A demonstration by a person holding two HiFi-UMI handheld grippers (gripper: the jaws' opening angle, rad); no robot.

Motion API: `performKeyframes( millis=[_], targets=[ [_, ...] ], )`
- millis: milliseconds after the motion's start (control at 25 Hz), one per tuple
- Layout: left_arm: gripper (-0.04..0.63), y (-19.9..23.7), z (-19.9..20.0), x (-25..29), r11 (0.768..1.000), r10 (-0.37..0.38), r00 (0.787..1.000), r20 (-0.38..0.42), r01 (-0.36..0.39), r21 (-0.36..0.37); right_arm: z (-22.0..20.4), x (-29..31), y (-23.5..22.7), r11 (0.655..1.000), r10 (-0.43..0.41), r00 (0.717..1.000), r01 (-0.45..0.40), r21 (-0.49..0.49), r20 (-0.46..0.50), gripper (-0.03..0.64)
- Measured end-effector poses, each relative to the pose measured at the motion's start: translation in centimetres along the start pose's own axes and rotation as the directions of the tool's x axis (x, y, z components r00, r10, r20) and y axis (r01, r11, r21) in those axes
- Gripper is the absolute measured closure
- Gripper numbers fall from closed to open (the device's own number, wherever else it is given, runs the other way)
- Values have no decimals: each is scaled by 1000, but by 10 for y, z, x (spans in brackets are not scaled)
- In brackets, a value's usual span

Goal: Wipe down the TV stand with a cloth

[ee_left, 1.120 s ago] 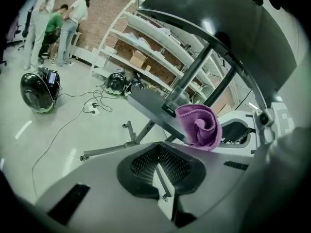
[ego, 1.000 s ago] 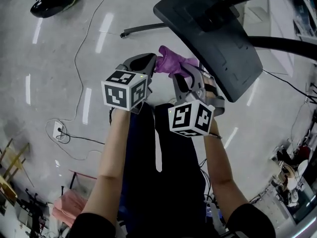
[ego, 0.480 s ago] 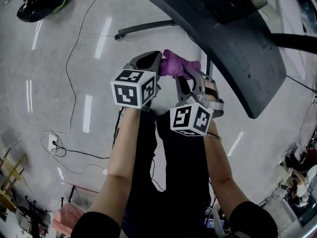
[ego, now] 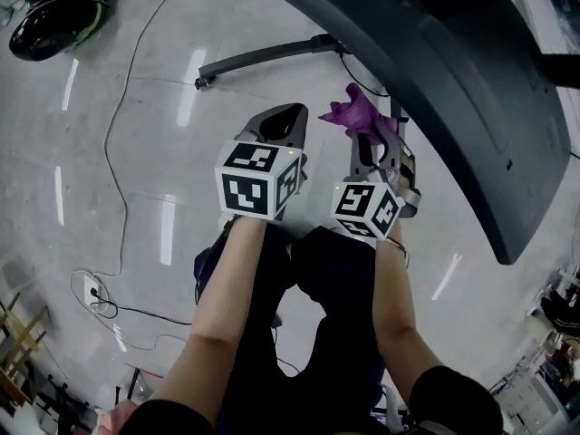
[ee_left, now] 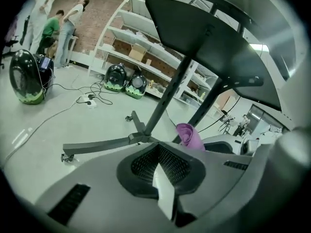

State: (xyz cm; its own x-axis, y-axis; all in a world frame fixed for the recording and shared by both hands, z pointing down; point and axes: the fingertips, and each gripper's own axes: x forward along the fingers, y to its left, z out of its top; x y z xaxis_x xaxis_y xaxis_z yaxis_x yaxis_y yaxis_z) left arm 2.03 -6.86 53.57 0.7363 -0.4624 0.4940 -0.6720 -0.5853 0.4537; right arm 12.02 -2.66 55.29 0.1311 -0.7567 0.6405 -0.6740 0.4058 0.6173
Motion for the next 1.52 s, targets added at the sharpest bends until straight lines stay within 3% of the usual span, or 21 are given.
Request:
performKeyframes(
  millis=[240, 520, 720, 880, 1040, 1200, 1360, 1520],
  targets=[
    [588, 0, 11, 50, 998, -56, 997, 47, 55, 10, -15, 34, -13, 999, -29, 1000, 30, 29, -6, 512],
    [588, 5, 28, 93, 987, -158, 984, 83, 156, 34, -4, 65, -38, 989, -125, 992, 127, -80, 33, 512],
    [588, 12, 45, 122, 973, -224, 968, 113, 215, 87, 3, 91, -71, 959, -255, 964, 262, -111, 77, 511],
    [588, 21, 53, 127, 971, -217, 967, 134, 199, 135, 12, 94, -100, 928, -363, 925, 370, -46, 116, 512],
    [588, 24, 61, 128, 977, -195, 964, 179, 176, 117, 40, 95, -128, 870, -468, 871, 484, -93, 152, 512],
    [588, 17, 65, 121, 973, -215, 958, 190, 194, 124, 83, 87, -158, 763, -568, 788, 612, -206, 237, 511],
    [588, 16, 78, 102, 978, -205, 937, 282, 189, 86, 115, 73, -184, 674, -643, 716, 698, -243, 272, 512],
    [588, 23, 74, 110, 986, -167, 946, 277, 153, 74, 135, 68, -201, 586, -690, 660, 750, -308, 296, 512]
  ],
)
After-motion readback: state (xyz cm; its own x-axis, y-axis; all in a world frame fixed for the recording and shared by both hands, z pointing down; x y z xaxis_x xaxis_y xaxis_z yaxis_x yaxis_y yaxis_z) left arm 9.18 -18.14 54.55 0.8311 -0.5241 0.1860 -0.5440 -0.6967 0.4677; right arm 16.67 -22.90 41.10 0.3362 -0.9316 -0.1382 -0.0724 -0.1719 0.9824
